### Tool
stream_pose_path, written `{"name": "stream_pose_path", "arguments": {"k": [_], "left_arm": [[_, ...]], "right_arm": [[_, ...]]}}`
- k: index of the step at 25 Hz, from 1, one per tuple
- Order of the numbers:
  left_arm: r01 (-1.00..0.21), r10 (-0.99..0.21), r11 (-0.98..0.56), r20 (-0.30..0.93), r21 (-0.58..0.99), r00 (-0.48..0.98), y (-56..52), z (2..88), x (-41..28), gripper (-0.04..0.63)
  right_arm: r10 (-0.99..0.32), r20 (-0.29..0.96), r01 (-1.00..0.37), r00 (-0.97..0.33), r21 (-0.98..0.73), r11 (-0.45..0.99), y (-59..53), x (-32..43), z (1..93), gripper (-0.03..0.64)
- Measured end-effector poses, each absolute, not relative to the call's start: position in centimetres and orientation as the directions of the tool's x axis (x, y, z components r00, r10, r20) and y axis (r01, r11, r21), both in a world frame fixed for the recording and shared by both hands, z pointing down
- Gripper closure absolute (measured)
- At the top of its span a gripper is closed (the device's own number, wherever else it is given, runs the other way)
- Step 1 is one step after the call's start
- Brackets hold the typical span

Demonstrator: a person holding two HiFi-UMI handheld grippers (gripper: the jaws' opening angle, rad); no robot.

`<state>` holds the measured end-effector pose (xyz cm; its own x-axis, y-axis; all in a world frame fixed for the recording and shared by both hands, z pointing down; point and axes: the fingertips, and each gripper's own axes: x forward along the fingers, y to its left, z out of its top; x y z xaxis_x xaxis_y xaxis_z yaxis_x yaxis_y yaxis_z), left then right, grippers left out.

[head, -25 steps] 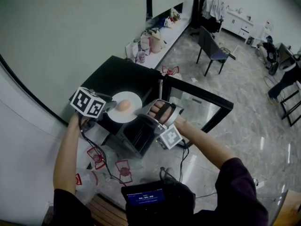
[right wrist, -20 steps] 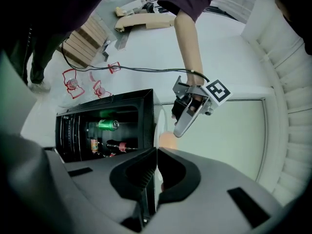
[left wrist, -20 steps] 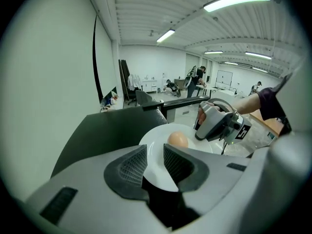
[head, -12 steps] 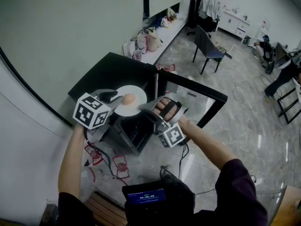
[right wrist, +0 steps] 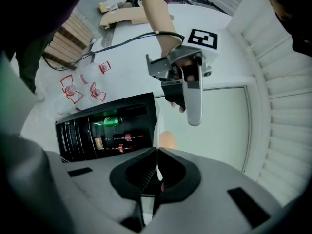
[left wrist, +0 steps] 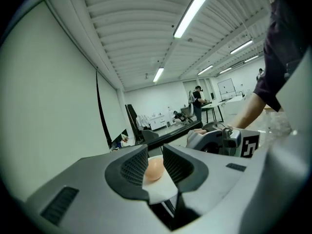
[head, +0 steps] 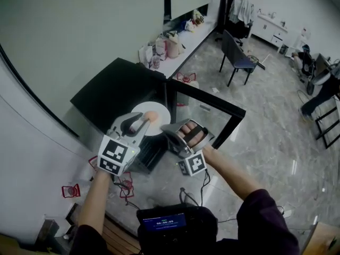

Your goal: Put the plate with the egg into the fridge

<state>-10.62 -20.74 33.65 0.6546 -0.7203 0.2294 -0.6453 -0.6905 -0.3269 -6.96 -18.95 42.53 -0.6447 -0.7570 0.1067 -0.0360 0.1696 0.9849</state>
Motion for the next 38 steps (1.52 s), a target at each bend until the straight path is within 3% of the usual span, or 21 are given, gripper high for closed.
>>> {"name": "stream_pose_path", "arguments": {"k": [8,13,18,28,38], "left_arm": [[-0.793,-0.819,-0.574,0.155,-0.206,0.553,-17.2,38.5,-5.7,0.500],[-0.838,-0.853,-0.513,0.223,-0.185,0.472,-16.1,43.9,-6.2,0.508],[-0.889,-0.882,-0.443,0.231,-0.116,0.410,-16.6,47.2,-7.9,0.584],[-0.922,-0.903,-0.387,0.210,-0.022,0.374,-17.4,53.0,-11.8,0.588],[-0.986,-0.947,-0.168,0.277,0.007,0.163,-20.9,63.7,-14.8,0.588]], "right_arm": [[-0.767,0.119,-0.179,-0.631,0.939,0.294,-17.7,-0.4,46.6,0.598],[-0.728,0.205,-0.054,-0.654,0.948,0.315,-17.2,0.0,50.7,0.598],[-0.718,0.190,-0.003,-0.670,0.966,0.259,-18.2,-1.4,52.2,0.598],[-0.687,0.211,0.082,-0.696,0.973,0.216,-20.6,-6.7,57.5,0.598],[-0.618,0.258,0.181,-0.742,0.966,0.186,-26.0,-11.2,67.8,0.598]]}}
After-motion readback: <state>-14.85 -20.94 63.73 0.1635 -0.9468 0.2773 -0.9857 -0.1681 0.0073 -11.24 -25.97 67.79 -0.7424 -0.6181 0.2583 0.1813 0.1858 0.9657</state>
